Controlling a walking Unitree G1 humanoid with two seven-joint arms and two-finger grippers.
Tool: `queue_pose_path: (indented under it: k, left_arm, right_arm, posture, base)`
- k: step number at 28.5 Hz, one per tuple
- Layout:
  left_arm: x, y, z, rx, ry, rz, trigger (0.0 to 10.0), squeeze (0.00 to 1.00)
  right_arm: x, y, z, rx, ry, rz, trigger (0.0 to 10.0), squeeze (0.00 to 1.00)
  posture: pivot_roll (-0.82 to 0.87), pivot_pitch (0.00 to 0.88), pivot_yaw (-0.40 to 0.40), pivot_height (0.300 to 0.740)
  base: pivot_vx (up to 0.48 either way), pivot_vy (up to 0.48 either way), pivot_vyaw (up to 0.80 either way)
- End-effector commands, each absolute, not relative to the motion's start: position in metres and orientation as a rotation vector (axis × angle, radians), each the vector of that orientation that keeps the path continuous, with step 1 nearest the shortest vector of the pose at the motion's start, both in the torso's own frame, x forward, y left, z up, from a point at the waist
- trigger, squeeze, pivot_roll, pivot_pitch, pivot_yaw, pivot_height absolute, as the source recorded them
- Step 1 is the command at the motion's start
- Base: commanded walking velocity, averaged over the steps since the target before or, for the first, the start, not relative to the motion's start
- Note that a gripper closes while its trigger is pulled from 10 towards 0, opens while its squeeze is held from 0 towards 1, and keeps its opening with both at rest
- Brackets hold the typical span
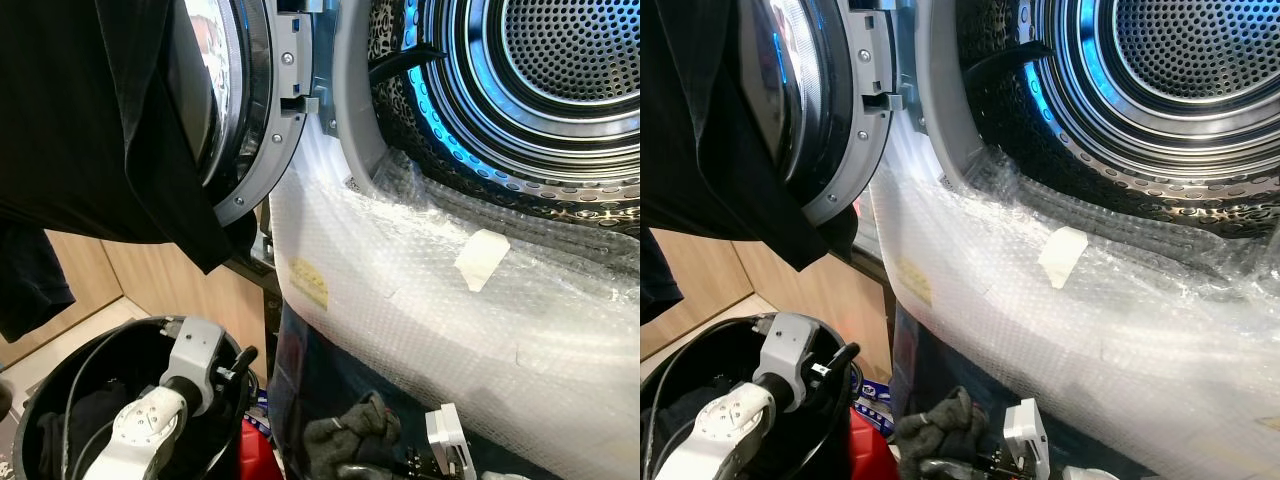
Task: Clothes washing
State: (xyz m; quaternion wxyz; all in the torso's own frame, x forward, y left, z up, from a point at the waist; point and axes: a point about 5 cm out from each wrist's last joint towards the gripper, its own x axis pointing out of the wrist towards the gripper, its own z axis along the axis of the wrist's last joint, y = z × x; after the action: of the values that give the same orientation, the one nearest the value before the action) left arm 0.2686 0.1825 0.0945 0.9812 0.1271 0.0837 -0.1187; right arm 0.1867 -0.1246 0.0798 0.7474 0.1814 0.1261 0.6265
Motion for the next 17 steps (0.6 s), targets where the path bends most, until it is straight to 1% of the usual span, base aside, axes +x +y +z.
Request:
queue_pose_path:
  k: [1,2,4,7,9,12,14,17]
  left_arm:
    - [0.268,0.183,0.094,0.253,0.144,-0.216,10.0,0.00]
    - [0.268,0.189,0.092,0.309,0.122,-0.171,10.0,0.00]
    - [0.269,0.193,0.091,0.316,0.104,-0.124,10.0,0.00]
    - [0.270,0.200,0.092,0.298,0.052,-0.050,10.0,0.00]
    - [0.270,0.201,0.093,0.289,0.036,-0.040,10.0,0.00]
    - [0.267,0.203,0.093,0.275,-0.001,-0.010,10.0,0.00]
    - [0.264,0.207,0.089,0.273,-0.002,0.021,10.0,0.00]
    - [0.262,0.208,0.083,0.267,0.028,0.023,10.0,0.00]
  right_arm:
    - [0.188,-0.125,0.093,0.374,0.225,1.386,0.0,0.00]
    - [0.190,-0.127,0.099,0.342,0.203,1.387,0.0,0.00]
    - [0.191,-0.128,0.104,0.322,0.188,1.392,0.0,0.00]
    - [0.196,-0.125,0.128,0.307,0.089,1.408,0.0,0.00]
    - [0.199,-0.125,0.137,0.303,0.049,1.406,0.0,0.00]
    - [0.208,-0.129,0.160,0.307,-0.060,1.386,0.0,0.00]
    - [0.211,-0.133,0.180,0.308,-0.150,1.383,0.0,0.00]
    - [0.214,-0.133,0.196,0.304,-0.224,1.385,0.0,0.00]
  posture:
    - [0.15,0.000,-0.006,0.740]
    - [0.16,0.000,-0.008,0.740]
    - [0.16,0.000,-0.013,0.740]
    - [0.16,0.000,-0.010,0.740]
    - [0.17,0.000,-0.011,0.740]
    - [0.17,0.000,-0.014,0.740]
    - [0.18,0.000,-0.016,0.740]
    - [0.19,0.000,-0.013,0.740]
  base:
    - [0.000,0.000,0.00]
    - [0.000,0.000,0.00]
    - [0.000,0.000,0.00]
    - [0.000,0.000,0.00]
    - [0.000,0.000,0.00]
    - [0.000,0.000,0.00]
    - [0.000,0.000,0.00]
    - [0.000,0.000,0.00]
